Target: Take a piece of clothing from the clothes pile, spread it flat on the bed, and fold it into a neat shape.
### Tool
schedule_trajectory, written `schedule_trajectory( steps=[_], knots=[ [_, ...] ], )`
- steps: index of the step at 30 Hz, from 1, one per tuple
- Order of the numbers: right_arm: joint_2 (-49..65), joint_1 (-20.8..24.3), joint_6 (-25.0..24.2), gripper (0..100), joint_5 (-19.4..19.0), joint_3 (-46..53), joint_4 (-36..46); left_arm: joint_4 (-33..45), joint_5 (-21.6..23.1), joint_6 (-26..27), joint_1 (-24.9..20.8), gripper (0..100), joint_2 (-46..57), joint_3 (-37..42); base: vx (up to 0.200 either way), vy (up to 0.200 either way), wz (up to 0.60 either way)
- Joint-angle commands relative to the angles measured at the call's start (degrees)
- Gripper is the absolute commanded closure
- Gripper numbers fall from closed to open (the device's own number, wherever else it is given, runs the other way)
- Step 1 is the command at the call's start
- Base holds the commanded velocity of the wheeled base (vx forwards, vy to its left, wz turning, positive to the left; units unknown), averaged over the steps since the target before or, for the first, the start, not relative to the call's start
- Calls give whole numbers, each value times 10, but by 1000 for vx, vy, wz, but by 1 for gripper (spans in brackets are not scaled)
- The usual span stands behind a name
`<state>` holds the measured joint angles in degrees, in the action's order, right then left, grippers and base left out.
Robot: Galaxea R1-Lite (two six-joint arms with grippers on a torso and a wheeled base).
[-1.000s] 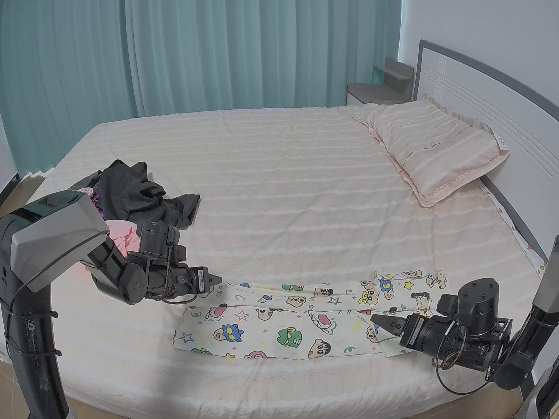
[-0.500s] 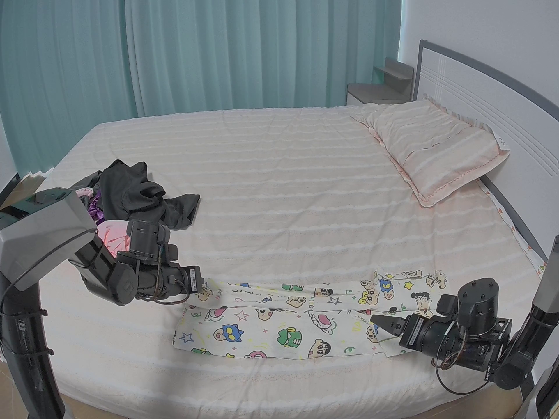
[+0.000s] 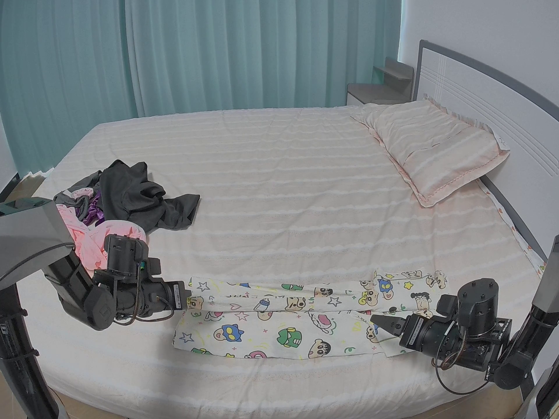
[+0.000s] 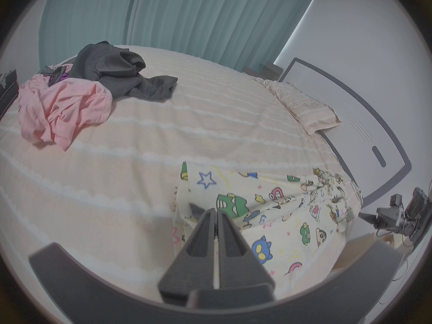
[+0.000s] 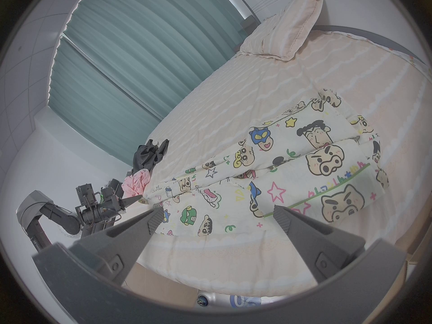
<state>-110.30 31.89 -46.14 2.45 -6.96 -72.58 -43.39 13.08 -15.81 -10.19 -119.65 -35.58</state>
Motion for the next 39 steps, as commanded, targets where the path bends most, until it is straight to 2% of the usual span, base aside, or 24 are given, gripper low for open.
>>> schedule_trajectory(
  steps=[1,4,10,19,20,28,31,35,39],
  knots=[
    [-1,0,0,0,0,0,1,-22,1,1,-4,100,3,42,0,0,0],
    [-1,0,0,0,0,0,1,-35,6,2,-5,100,-1,61,0,0,0],
    [-2,0,-1,0,0,0,1,-38,12,36,-5,100,-8,99,0,0,0],
    [-5,0,-1,0,0,0,1,-65,10,40,-6,100,-41,112,0,0,0],
    [-5,0,-1,0,0,0,1,-69,10,39,-6,0,-45,112,0,0,0],
    [-5,0,-1,0,0,0,1,-86,12,27,-4,0,-42,125,0,0,0],
    [-5,0,0,0,0,0,1,-107,19,-22,1,0,-1,131,0,0,0],
    [-4,0,0,0,0,0,0,-108,49,-104,11,0,46,110,0,0,0],
    [-3,0,0,0,0,0,0,-107,48,-142,11,0,43,74,0,0,0]
  ],
)
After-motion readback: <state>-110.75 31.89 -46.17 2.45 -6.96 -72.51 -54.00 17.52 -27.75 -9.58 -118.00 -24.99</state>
